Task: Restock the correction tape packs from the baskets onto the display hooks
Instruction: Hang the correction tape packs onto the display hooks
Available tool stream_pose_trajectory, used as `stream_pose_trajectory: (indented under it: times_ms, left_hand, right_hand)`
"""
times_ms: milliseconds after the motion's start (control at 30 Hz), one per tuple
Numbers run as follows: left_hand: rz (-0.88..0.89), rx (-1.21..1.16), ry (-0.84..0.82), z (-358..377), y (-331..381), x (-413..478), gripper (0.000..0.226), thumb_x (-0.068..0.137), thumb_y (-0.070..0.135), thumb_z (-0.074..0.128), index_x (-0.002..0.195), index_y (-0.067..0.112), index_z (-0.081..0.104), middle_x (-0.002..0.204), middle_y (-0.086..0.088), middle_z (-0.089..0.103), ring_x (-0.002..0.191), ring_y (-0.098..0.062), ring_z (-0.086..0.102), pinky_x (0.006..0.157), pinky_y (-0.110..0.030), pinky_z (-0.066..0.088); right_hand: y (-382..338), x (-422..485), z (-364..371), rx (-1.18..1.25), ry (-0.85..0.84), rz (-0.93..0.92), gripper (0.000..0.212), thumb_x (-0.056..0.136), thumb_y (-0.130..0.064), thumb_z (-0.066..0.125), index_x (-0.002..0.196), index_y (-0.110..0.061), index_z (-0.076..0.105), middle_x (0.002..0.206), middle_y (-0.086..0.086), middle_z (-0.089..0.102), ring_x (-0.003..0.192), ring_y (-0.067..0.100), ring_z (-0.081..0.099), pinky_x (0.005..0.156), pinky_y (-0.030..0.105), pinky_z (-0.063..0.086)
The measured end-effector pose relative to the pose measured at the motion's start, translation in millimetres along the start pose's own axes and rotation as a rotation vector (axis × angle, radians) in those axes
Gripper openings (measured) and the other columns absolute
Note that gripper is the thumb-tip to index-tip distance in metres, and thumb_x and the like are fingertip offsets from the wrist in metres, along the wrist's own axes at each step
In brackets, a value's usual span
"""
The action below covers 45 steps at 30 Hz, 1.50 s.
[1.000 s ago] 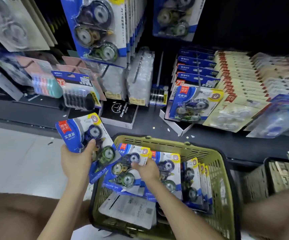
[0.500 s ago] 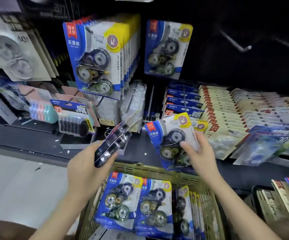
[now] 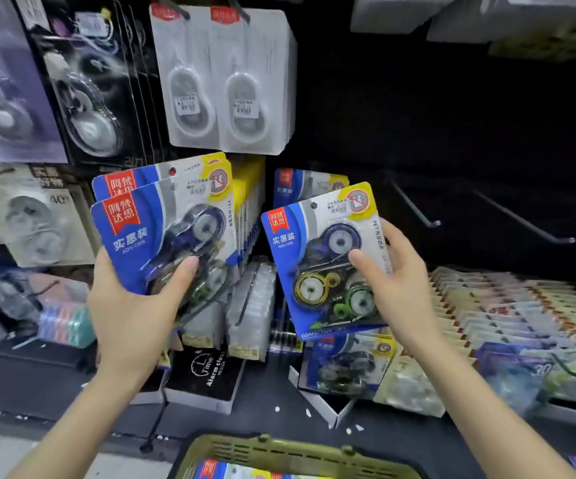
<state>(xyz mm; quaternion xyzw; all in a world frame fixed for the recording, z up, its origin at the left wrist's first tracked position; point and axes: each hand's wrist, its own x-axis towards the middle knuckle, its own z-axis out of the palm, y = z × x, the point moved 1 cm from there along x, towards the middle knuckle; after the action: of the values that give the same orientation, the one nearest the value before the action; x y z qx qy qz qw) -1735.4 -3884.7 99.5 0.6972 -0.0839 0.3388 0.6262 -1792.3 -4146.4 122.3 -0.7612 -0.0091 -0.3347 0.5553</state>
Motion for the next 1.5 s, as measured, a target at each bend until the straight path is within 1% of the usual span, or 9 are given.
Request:
stream_pose_trajectory:
  times_ms: [67, 200, 367, 500, 700, 1033, 1267, 1400, 1500]
  left_hand:
    - [-0.028, -0.022, 0.025, 3, -1, 4, 0.047, 0.078, 0.024, 0.081, 0.116, 0.028, 0.053, 0.102, 0.030, 0.059, 0.098, 0.003, 0.059, 0.092, -0.018, 0.045]
    - [-0.062, -0.073, 0.048, 6, -5, 12, 0.046, 0.079, 0.022, 0.080, 0.115, 0.029, 0.052, 0.105, 0.027, 0.059, 0.091, 0.020, 0.055, 0.079, 0.002, 0.038]
    - [-0.080, -0.089, 0.023, 1, -12, 19, 0.048, 0.076, 0.026, 0.080, 0.117, 0.029, 0.055, 0.109, 0.023, 0.063, 0.099, 0.009, 0.060, 0.086, -0.011, 0.046]
    - [-0.071, -0.051, 0.003, -1, -12, 26, 0.046, 0.077, 0.021, 0.081, 0.108, 0.039, 0.052, 0.103, 0.029, 0.058, 0.090, 0.021, 0.055, 0.079, -0.001, 0.041]
    - [-0.068, -0.058, -0.043, 3, -13, 35, 0.048, 0.078, 0.020, 0.080, 0.118, 0.026, 0.055, 0.105, 0.026, 0.060, 0.089, 0.022, 0.055, 0.074, 0.004, 0.039]
    - [-0.107, -0.162, -0.052, 9, -12, 45, 0.043, 0.067, 0.034, 0.077, 0.102, 0.046, 0.055, 0.104, 0.025, 0.067, 0.101, 0.003, 0.063, 0.088, -0.023, 0.047]
    - [-0.131, -0.220, -0.077, 9, -12, 46, 0.043, 0.066, 0.032, 0.077, 0.104, 0.041, 0.058, 0.102, 0.025, 0.070, 0.101, -0.001, 0.066, 0.088, -0.028, 0.050]
    - [-0.178, -0.281, -0.105, 6, -13, 46, 0.043, 0.064, 0.029, 0.078, 0.104, 0.038, 0.062, 0.105, 0.015, 0.073, 0.101, -0.011, 0.069, 0.090, -0.041, 0.053]
    - [-0.241, -0.310, -0.174, 3, -17, 44, 0.052, 0.056, 0.036, 0.086, 0.103, 0.035, 0.065, 0.104, 0.012, 0.074, 0.099, -0.015, 0.070, 0.088, -0.042, 0.055]
  right_hand:
    - [2, 5, 5, -0.022, -0.004, 0.018, 0.042, 0.093, -0.010, 0.065, 0.125, -0.034, 0.055, 0.120, -0.012, 0.067, 0.111, 0.003, 0.063, 0.096, 0.040, 0.053]
    - [4, 4, 10, -0.029, 0.005, 0.047, 0.043, 0.093, -0.013, 0.065, 0.118, -0.045, 0.053, 0.116, -0.016, 0.067, 0.108, 0.000, 0.063, 0.093, 0.038, 0.055]
    - [6, 1, 10, 0.006, 0.004, 0.136, 0.034, 0.092, -0.019, 0.066, 0.110, -0.046, 0.057, 0.113, -0.008, 0.071, 0.105, 0.008, 0.068, 0.092, 0.044, 0.056]
    - [8, 1, 10, 0.038, 0.017, 0.207, 0.027, 0.092, -0.020, 0.067, 0.108, -0.042, 0.061, 0.109, -0.002, 0.073, 0.100, 0.017, 0.071, 0.088, 0.049, 0.057]
    - [45, 37, 24, 0.091, 0.023, 0.310, 0.033, 0.094, -0.024, 0.065, 0.126, -0.030, 0.058, 0.113, -0.003, 0.072, 0.103, 0.017, 0.070, 0.091, 0.049, 0.056]
    - [122, 120, 70, -0.142, 0.141, 0.350, 0.067, 0.099, -0.039, 0.053, 0.156, -0.034, 0.020, 0.141, 0.004, 0.054, 0.126, 0.025, 0.054, 0.107, 0.043, 0.043]
    - [140, 154, 76, -0.225, 0.151, 0.444, 0.066, 0.100, -0.042, 0.050, 0.156, -0.032, 0.018, 0.140, 0.011, 0.056, 0.124, 0.033, 0.055, 0.104, 0.044, 0.045]
    - [135, 137, 70, -0.464, 0.102, 0.482, 0.069, 0.100, -0.052, 0.042, 0.157, -0.028, 0.011, 0.130, 0.017, 0.060, 0.115, 0.037, 0.058, 0.086, 0.039, 0.047]
    - [113, 97, 67, -0.469, 0.183, 0.399, 0.059, 0.102, -0.051, 0.037, 0.151, -0.019, 0.033, 0.122, 0.010, 0.063, 0.113, 0.032, 0.059, 0.080, 0.035, 0.039]
